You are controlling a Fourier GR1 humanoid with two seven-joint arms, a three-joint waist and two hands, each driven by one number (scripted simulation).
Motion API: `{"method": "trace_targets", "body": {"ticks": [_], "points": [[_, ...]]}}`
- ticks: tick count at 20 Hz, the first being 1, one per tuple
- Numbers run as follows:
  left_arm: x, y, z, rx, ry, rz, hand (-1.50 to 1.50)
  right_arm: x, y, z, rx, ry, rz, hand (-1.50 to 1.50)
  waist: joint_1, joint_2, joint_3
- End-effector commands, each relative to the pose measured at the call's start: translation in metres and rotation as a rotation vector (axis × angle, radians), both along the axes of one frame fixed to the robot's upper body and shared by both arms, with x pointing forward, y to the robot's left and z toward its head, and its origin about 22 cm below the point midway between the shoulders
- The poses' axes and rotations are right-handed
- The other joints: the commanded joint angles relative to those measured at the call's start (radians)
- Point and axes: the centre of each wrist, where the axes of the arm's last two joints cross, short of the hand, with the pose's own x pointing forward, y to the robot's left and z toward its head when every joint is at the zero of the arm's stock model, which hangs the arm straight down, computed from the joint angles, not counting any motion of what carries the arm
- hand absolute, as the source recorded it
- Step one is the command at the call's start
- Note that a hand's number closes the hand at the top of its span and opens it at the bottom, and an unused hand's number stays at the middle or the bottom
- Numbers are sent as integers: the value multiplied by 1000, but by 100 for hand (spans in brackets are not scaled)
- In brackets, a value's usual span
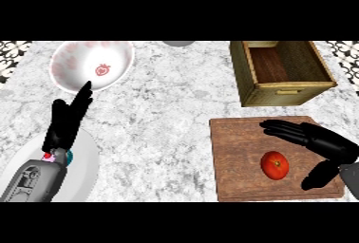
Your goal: Pick the tomato from the cutting board and place it in the basket
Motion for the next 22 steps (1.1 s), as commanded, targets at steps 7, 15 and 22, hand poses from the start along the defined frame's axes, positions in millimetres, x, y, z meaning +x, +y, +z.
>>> {"method": "trace_targets", "body": {"ticks": [7,15,22], "points": [[-5,16,-9,-19,2,-11,0,1,4,-24,-33,96,56,-150,4,2,0],[7,-1,20,-1,-19,18,0,-1,41,-24,-27,90,63,-150,1,0,0],[-8,2,-8,8,9,2,0,0,51,-49,-39,-15,105,150,6,2,0]]}}
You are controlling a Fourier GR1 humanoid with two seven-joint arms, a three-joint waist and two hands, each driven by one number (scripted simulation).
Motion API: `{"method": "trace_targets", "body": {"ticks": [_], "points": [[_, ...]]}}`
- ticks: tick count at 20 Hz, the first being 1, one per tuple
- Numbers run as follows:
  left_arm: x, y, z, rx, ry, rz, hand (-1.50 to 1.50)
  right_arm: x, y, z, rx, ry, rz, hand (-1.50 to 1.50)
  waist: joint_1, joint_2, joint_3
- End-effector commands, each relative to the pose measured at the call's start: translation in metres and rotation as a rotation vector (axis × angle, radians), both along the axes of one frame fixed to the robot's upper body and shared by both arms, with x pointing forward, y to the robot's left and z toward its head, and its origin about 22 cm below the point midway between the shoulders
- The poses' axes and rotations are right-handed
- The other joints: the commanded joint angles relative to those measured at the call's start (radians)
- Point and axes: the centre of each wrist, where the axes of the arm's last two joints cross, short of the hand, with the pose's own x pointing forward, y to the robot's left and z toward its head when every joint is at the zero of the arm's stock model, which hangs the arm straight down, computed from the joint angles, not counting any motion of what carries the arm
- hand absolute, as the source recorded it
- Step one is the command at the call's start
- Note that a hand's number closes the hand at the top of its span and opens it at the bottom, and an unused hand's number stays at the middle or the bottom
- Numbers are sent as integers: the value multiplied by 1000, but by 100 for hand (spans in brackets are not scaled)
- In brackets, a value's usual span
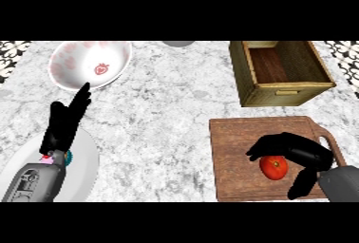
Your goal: Pick the tomato from the cutting board and place it in the basket
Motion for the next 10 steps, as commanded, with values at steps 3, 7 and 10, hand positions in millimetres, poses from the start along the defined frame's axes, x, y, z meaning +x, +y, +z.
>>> {"method": "trace_targets", "body": {"ticks": [3,7,10], "points": [[-4,9,-5,-3,2,3,0,2,-1,-7,16,-116,64,150,2,3,6],[-2,1,-9,-3,10,10,0,-1,-2,-8,27,-187,62,150,-1,3,6],[3,-3,3,-11,16,-11,0,40,63,26,-153,-197,-215,150,20,2,1]]}}
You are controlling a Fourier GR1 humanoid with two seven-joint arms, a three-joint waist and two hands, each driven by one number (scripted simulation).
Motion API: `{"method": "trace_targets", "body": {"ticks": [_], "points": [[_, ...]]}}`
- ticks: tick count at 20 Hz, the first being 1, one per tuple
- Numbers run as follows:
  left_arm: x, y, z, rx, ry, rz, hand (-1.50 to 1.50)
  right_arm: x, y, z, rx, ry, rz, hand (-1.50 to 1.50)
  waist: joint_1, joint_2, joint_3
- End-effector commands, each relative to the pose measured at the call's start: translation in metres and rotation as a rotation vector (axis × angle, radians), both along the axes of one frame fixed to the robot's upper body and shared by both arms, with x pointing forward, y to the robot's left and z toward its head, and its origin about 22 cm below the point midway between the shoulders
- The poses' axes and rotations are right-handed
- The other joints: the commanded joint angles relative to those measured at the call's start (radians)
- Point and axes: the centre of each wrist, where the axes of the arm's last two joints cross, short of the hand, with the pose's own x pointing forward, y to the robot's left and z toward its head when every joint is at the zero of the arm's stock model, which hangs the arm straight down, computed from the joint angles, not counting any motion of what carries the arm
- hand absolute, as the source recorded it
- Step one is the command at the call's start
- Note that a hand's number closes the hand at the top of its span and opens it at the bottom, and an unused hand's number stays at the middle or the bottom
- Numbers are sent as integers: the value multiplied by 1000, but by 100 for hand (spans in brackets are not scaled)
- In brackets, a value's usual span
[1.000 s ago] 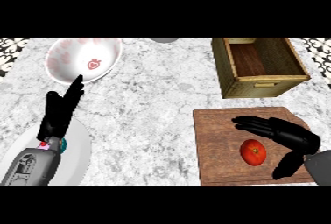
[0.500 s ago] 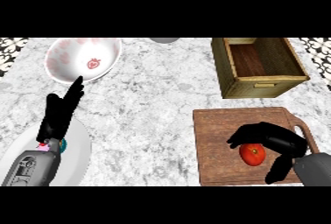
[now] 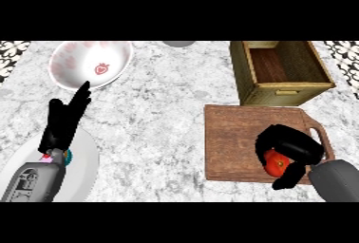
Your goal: Pick the tomato from the cutting board and place it in the basket
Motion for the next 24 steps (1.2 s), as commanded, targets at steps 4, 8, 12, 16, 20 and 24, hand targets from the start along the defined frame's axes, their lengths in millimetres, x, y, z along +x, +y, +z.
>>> {"method": "trace_targets", "body": {"ticks": [4,8,12,16,20,24], "points": [[1,-9,-2,10,-4,-34,0,49,31,32,-287,-50,-517,150,48,3,-10],[4,-14,1,10,-4,-83,0,82,86,72,-402,-128,-717,150,94,7,-5],[7,-20,0,8,-1,-92,0,88,177,103,-364,-133,-835,150,94,10,3],[11,-34,-5,-8,-7,-95,0,91,232,144,-165,-43,-961,150,83,20,8],[12,-27,-8,2,-8,-77,0,90,255,213,107,-66,-1036,150,80,17,8],[18,-25,7,-1,-6,-75,0,84,283,283,287,-115,-1107,150,84,11,8]]}}
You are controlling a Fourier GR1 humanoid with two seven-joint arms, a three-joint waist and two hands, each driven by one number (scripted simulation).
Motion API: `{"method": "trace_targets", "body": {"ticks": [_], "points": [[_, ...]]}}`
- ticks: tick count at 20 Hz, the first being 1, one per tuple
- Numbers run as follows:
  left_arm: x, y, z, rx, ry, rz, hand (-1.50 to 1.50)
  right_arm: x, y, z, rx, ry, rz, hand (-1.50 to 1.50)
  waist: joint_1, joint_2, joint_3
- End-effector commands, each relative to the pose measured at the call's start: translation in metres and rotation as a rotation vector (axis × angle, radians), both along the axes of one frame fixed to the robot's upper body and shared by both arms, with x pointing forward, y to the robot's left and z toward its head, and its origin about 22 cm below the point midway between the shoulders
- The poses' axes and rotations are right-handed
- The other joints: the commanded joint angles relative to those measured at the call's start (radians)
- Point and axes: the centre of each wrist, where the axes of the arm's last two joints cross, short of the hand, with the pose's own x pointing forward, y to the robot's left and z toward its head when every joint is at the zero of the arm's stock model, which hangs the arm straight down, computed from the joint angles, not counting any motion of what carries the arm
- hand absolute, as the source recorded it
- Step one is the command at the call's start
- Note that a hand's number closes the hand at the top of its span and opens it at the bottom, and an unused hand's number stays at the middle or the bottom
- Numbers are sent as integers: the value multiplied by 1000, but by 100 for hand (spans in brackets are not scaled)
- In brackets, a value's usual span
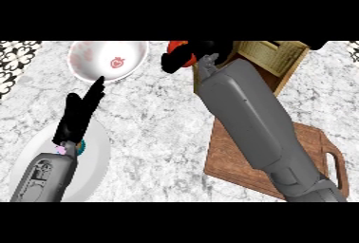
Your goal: Pick the tomato from the cutting board and place it in the basket
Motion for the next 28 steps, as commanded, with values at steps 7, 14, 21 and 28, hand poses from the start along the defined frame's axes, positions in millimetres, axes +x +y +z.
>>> {"method": "trace_targets", "body": {"ticks": [7,14,21,28], "points": [[-5,14,-13,-7,6,49,0,-12,52,150,178,-192,-121,150,-45,2,0],[-12,17,-18,14,-22,41,0,5,24,203,162,-210,-213,150,-43,4,-1],[-6,12,-2,11,-14,63,0,33,-18,205,-126,-139,-359,150,-54,3,0],[2,17,8,1,-17,42,0,55,-60,195,-275,-33,-501,150,-49,11,0]]}}
